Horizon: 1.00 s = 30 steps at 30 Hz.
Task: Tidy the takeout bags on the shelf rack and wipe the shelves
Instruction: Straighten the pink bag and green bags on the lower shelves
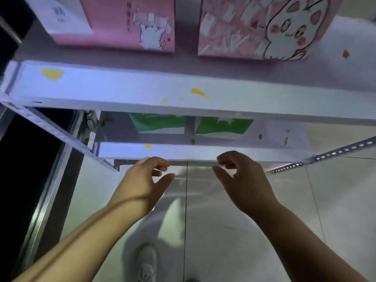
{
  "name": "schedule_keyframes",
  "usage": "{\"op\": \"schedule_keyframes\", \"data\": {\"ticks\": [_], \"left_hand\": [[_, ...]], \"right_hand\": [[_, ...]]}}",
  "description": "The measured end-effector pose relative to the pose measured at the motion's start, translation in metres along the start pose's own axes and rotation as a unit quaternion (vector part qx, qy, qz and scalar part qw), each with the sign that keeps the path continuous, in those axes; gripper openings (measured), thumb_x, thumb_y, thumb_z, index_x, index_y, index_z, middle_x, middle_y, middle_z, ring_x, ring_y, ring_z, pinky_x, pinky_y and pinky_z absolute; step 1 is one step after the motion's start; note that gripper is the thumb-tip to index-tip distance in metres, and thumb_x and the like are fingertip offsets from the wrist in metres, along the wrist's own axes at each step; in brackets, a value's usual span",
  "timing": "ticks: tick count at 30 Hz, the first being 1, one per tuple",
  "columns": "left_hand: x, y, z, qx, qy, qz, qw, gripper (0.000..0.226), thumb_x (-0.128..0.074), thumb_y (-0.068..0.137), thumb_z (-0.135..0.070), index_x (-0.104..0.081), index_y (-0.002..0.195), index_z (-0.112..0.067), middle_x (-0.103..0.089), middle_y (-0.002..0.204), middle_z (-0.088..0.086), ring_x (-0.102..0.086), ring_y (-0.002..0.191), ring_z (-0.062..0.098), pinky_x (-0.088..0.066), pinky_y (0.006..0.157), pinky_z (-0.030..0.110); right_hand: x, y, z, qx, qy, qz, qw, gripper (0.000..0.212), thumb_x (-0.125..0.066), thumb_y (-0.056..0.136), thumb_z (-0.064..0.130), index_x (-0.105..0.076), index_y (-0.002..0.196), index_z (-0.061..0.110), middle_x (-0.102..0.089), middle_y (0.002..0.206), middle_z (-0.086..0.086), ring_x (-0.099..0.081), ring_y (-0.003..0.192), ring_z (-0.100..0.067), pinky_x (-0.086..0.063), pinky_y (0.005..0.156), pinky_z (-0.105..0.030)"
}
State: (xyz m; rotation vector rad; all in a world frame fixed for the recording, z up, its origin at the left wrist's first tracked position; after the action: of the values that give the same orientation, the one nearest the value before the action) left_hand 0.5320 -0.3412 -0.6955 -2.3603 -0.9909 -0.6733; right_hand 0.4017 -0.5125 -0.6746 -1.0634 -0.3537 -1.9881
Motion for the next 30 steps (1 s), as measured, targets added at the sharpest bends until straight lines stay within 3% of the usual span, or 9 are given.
{"op": "schedule_keyframes", "data": {"ticks": [8, 13, 16, 20, 23, 25, 30], "left_hand": [[-0.04, 0.05, 0.096, 0.011, 0.055, -0.026, 0.998, 0.011, -0.065, 0.083, -0.029, -0.055, 0.087, -0.03, -0.058, 0.093, -0.011, -0.058, 0.083, 0.008, -0.039, 0.072, 0.022], [-0.057, 0.099, 0.146, -0.016, 0.024, -0.06, 0.998, 0.014, -0.067, 0.083, -0.024, -0.062, 0.095, -0.021, -0.057, 0.099, -0.005, -0.056, 0.079, 0.008, -0.039, 0.068, 0.01], [-0.066, 0.128, 0.17, 0.003, 0.013, -0.098, 0.995, 0.011, -0.067, 0.083, -0.029, -0.058, 0.089, -0.026, -0.057, 0.099, -0.007, -0.056, 0.086, 0.011, -0.041, 0.074, 0.026], [-0.076, 0.164, 0.188, 0.015, -0.011, -0.151, 0.988, 0.017, -0.066, 0.083, -0.031, -0.062, 0.097, -0.023, -0.06, 0.104, -0.001, -0.057, 0.08, 0.007, -0.039, 0.075, 0.024], [-0.073, 0.191, 0.191, 0.002, 0.046, -0.184, 0.982, 0.033, -0.066, 0.082, -0.032, -0.063, 0.11, -0.015, -0.064, 0.107, 0.006, -0.061, 0.096, 0.023, -0.045, 0.082, 0.028], [-0.064, 0.207, 0.19, -0.02, 0.047, -0.232, 0.971, 0.036, -0.066, 0.081, -0.028, -0.061, 0.114, -0.013, -0.064, 0.104, 0.009, -0.061, 0.096, 0.029, -0.047, 0.084, 0.03], [-0.058, 0.221, 0.184, -0.07, 0.011, -0.329, 0.942, 0.055, -0.07, 0.079, -0.021, -0.045, 0.128, -0.013, -0.044, 0.127, 0.015, -0.046, 0.112, 0.034, -0.041, 0.09, 0.037]], "right_hand": [[-0.093, 0.055, -0.041, 0.017, -0.045, 0.04, 0.998, 0.023, -0.062, 0.086, 0.035, -0.062, 0.106, 0.025, -0.063, 0.103, 0.01, -0.058, 0.093, -0.009, -0.047, 0.081, -0.028], [-0.152, 0.102, -0.064, 0.011, -0.05, 0.014, 0.999, 0.015, -0.066, 0.083, 0.032, -0.062, 0.096, 0.024, -0.063, 0.098, 0.006, -0.057, 0.09, -0.016, -0.044, 0.078, -0.029], [-0.177, 0.127, -0.075, -0.01, -0.03, 0.007, 0.999, 0.014, -0.063, 0.083, 0.035, -0.061, 0.095, 0.028, -0.062, 0.099, 0.009, -0.055, 0.094, -0.015, -0.044, 0.08, -0.03], [-0.198, 0.158, -0.085, -0.012, -0.063, 0.0, 0.998, 0.029, -0.061, 0.086, 0.038, -0.059, 0.111, 0.023, -0.062, 0.108, 0.001, -0.058, 0.1, -0.02, -0.048, 0.086, -0.035], [-0.207, 0.178, -0.09, -0.007, -0.074, -0.033, 0.997, 0.035, -0.061, 0.086, 0.038, -0.056, 0.116, 0.02, -0.064, 0.109, -0.003, -0.059, 0.095, -0.024, -0.05, 0.079, -0.034], [-0.209, 0.188, -0.092, 0.011, -0.052, -0.081, 0.995, 0.037, -0.063, 0.085, 0.034, -0.052, 0.116, 0.019, -0.063, 0.109, -0.005, -0.058, 0.089, -0.024, -0.045, 0.071, -0.028], [-0.204, 0.205, -0.085, 0.026, 0.101, -0.158, 0.982, 0.059, -0.069, 0.081, 0.03, -0.037, 0.13, 0.021, -0.055, 0.109, 0.005, -0.059, 0.1, -0.022, -0.044, 0.077, -0.029]]}}
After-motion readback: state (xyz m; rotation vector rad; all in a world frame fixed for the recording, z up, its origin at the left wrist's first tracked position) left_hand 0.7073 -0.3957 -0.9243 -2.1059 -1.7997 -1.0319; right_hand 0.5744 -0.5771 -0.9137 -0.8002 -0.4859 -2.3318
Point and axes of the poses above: each hand's wrist, its own y-axis towards the middle knuckle, its own x-axis out of the back of the hand, z = x × y, the point moved 1 cm from there along y, towards the middle knuckle
